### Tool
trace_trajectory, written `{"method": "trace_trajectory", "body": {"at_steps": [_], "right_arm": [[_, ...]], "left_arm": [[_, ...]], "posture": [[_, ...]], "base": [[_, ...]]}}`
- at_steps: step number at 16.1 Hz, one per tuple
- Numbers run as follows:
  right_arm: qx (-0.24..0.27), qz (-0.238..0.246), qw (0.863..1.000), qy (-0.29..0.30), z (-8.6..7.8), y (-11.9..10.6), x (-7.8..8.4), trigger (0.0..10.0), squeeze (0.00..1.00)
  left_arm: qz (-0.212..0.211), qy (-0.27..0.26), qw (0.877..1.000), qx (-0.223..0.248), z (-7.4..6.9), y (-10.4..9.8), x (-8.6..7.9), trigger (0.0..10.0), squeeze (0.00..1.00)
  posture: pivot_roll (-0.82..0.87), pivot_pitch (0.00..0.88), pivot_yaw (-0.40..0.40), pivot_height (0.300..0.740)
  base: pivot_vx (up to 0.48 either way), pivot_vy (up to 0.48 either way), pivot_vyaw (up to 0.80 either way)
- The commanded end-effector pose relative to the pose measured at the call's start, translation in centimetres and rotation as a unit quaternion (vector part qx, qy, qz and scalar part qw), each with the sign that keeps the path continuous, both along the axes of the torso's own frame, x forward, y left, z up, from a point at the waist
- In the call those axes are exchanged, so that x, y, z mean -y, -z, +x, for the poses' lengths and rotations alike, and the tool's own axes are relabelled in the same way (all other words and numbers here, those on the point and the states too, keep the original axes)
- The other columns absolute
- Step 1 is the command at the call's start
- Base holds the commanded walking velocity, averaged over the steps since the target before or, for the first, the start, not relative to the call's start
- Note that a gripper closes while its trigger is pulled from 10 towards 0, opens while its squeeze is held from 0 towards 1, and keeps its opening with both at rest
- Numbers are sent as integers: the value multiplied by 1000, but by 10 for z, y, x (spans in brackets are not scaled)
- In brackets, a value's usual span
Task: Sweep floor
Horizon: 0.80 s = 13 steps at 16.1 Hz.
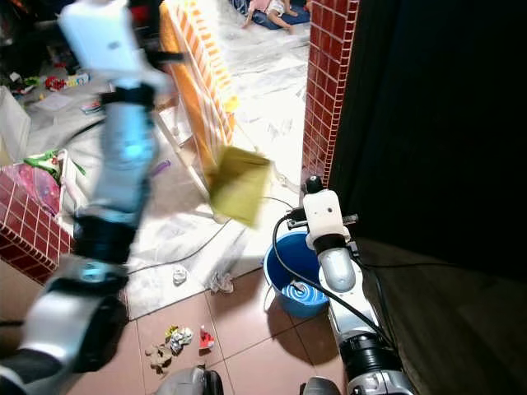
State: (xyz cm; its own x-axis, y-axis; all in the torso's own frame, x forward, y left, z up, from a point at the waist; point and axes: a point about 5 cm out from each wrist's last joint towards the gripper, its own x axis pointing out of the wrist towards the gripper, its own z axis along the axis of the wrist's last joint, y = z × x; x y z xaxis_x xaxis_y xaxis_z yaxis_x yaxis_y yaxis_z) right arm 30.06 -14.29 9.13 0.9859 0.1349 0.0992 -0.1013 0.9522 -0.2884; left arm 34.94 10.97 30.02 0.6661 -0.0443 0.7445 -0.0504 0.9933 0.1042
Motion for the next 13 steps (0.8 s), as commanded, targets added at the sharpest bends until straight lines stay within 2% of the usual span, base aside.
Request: {"method": "trace_trajectory", "body": {"at_steps": [1,3,5,7,9,11,12,13], "right_arm": [[19,4,1000,-20,5,-9,-9,10000,0],[14,8,999,-29,6,-9,-11,10000,0],[-17,45,996,-70,7,-8,-19,10000,0],[-29,54,993,-96,7,-9,-23,10000,0],[-36,48,992,-107,10,-9,-19,10000,0],[-50,49,991,-114,9,-6,-17,10000,0],[-57,56,989,-126,8,-6,-20,10000,0],[-58,57,989,-127,8,-6,-20,10000,0]], "left_arm": [[8,-23,999,33,-7,-10,-8,10000,0],[10,-44,999,-14,-4,11,-17,10000,0],[13,-64,993,-97,-5,53,-22,10000,0],[10,-68,990,-122,-8,67,-24,10000,0],[3,-78,983,-167,-14,89,-30,10000,0],[-11,-88,968,-234,-15,114,-33,10000,0],[-20,-101,954,-281,-15,130,-37,10000,0],[-19,-104,953,-285,-15,131,-38,10000,0]], "posture": [[-105,0,57,740],[-98,0,53,740],[-96,0,53,740],[-94,0,54,740],[-85,0,53,740],[-64,0,58,740],[-48,0,59,740],[-48,0,59,740]], "base": [[0,0,0],[0,0,0],[0,0,0],[0,0,0],[0,0,0],[0,0,0],[0,0,0],[0,0,0]]}}
